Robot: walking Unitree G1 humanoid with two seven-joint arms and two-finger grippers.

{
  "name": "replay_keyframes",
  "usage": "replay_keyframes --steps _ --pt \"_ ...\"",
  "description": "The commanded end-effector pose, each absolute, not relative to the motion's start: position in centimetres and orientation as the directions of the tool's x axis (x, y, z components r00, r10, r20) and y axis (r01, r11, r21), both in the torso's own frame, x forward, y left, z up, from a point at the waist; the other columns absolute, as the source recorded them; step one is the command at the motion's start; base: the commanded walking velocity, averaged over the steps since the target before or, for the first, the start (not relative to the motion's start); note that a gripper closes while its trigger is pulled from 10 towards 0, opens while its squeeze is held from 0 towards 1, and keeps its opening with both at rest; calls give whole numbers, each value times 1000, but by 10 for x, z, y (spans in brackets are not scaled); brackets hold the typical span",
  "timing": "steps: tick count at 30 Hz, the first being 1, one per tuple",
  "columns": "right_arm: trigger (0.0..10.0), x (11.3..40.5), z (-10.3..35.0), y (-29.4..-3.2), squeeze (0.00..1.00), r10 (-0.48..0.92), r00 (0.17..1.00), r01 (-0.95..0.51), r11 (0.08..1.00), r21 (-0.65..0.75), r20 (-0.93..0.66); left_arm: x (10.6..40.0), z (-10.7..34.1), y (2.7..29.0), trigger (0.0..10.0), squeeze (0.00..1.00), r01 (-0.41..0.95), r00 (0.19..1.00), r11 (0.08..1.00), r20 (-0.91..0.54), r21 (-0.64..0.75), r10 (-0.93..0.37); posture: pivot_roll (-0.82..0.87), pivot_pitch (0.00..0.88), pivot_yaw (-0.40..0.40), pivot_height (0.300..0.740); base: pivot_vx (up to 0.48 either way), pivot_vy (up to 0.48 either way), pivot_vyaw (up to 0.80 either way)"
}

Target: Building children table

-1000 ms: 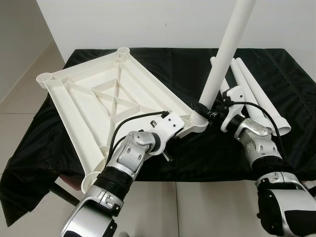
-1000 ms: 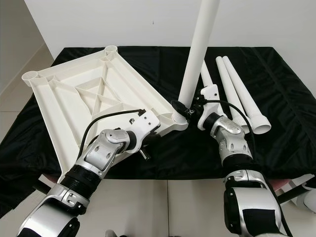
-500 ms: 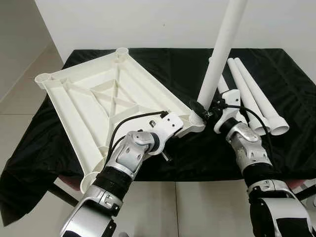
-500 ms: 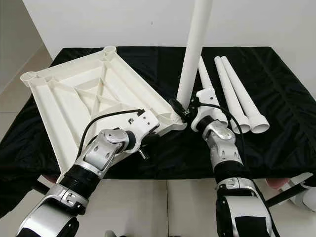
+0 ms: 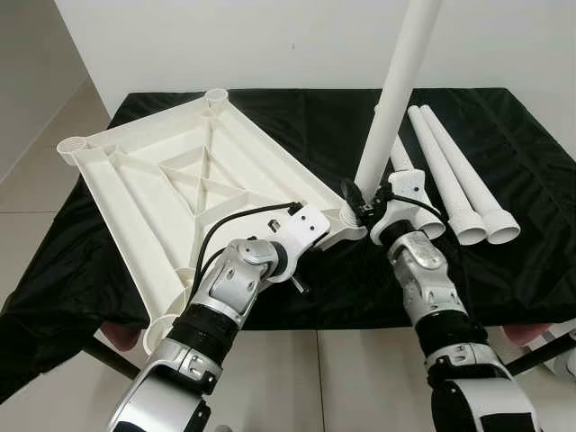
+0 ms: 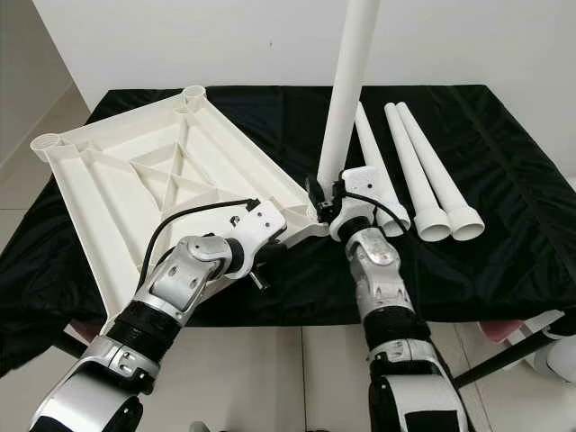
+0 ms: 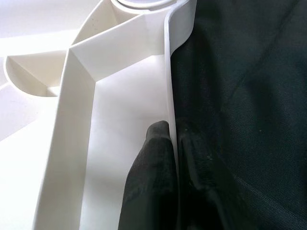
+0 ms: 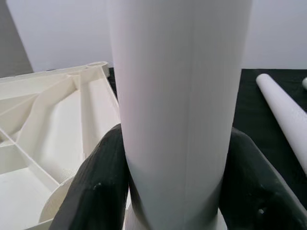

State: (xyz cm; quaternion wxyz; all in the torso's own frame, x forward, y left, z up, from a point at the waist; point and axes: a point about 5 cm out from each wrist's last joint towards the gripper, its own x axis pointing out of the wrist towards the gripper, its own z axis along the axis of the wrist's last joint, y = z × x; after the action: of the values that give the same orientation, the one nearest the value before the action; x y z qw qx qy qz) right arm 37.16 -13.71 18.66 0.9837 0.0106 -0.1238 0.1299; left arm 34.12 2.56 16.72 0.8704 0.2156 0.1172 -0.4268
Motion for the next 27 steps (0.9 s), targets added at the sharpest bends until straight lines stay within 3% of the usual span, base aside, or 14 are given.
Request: replay_keyframes --steps 1,14,23,24,25,26,27 --pt "0 369 167 -126 0 211 964 -221 974 43 161 342 164 27 10000 0 738 674 600 -368 308 -641 -96 95 48 740 0 0 0" --pt "0 368 168 -113 0 -42 990 35 998 54 138 340 163 26 10000 0 741 671 600 -370 302 -643 -102 106 52 740 0 0 0" --pt "0 365 167 -106 0 -79 989 73 996 56 121 341 163 28 10000 0 740 672 600 -372 303 -641 -98 112 58 740 0 0 0" --pt "4314 365 168 -107 0 -84 989 78 995 58 119 341 163 28 10000 0 741 671 599 -372 303 -641 -98 112 58 740 0 0 0" --pt "4980 366 168 -109 0 -91 989 85 995 57 118 341 163 28 10000 0 741 671 599 -373 304 -641 -100 113 59 740 0 0 0" --pt "10000 367 170 -111 0 -97 988 90 994 62 120 341 163 28 10000 0 741 671 598 -373 304 -641 -100 114 59 740 0 0 0" --pt "10000 367 170 -113 0 -101 987 93 993 66 122 341 163 28 10000 0 741 671 598 -373 305 -641 -100 114 59 740 0 0 0"
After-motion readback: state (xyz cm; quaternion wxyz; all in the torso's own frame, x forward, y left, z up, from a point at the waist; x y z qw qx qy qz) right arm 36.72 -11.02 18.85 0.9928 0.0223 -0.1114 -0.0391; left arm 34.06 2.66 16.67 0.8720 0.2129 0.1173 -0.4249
